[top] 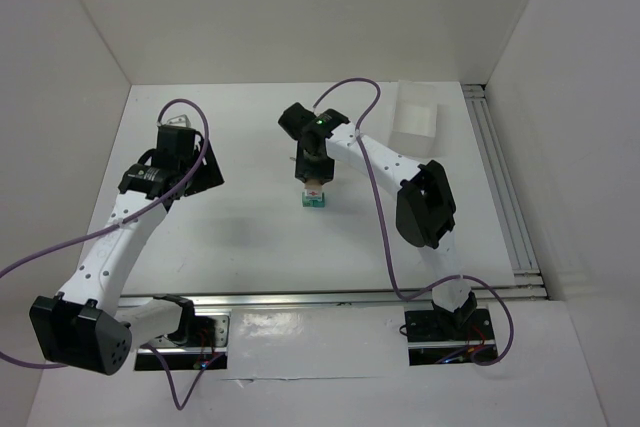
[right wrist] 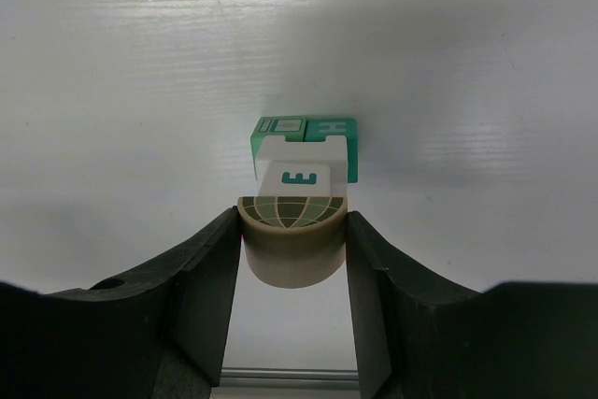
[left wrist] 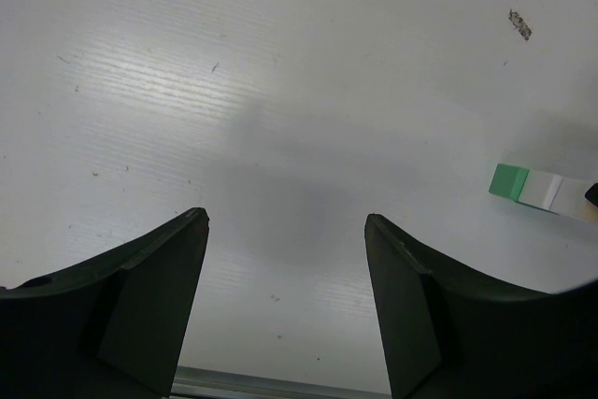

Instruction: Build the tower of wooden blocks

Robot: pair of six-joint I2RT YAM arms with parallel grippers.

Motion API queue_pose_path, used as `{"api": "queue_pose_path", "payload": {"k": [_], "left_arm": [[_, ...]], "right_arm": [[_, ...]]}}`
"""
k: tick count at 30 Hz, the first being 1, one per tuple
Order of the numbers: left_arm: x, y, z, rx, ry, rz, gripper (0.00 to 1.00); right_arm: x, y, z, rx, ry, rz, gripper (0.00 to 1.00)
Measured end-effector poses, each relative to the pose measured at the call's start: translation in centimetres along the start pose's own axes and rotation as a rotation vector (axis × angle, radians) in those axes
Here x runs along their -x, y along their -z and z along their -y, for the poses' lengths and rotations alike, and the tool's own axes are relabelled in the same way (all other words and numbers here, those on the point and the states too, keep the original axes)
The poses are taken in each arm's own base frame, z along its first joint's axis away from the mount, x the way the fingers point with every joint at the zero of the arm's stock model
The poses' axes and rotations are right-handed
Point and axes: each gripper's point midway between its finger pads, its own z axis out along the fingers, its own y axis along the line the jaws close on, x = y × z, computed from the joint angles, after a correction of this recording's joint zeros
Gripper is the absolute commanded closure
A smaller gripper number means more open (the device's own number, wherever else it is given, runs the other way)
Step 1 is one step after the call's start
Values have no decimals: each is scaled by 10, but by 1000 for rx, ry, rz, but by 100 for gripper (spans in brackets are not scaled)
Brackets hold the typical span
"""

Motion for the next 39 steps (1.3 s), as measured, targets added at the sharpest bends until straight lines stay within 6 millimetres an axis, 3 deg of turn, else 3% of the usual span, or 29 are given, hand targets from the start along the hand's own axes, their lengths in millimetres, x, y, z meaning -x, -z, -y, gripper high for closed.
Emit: {"api": "queue_pose_path", "payload": {"k": [25, 27, 31, 39], "left_arm": [[0, 0, 0, 0, 0, 0, 19], [0, 0, 0, 0, 0, 0, 19], [0, 0, 0, 0, 0, 0, 19], [0, 0, 0, 0, 0, 0, 19]], "right_arm": [[-1, -2, 1, -2, 17, -5, 43], [-1, -2, 1, -3, 17, -5, 40], [-3, -5, 1, -8, 25, -9, 23], [-4, -6, 1, -10, 33, -13, 23]]}}
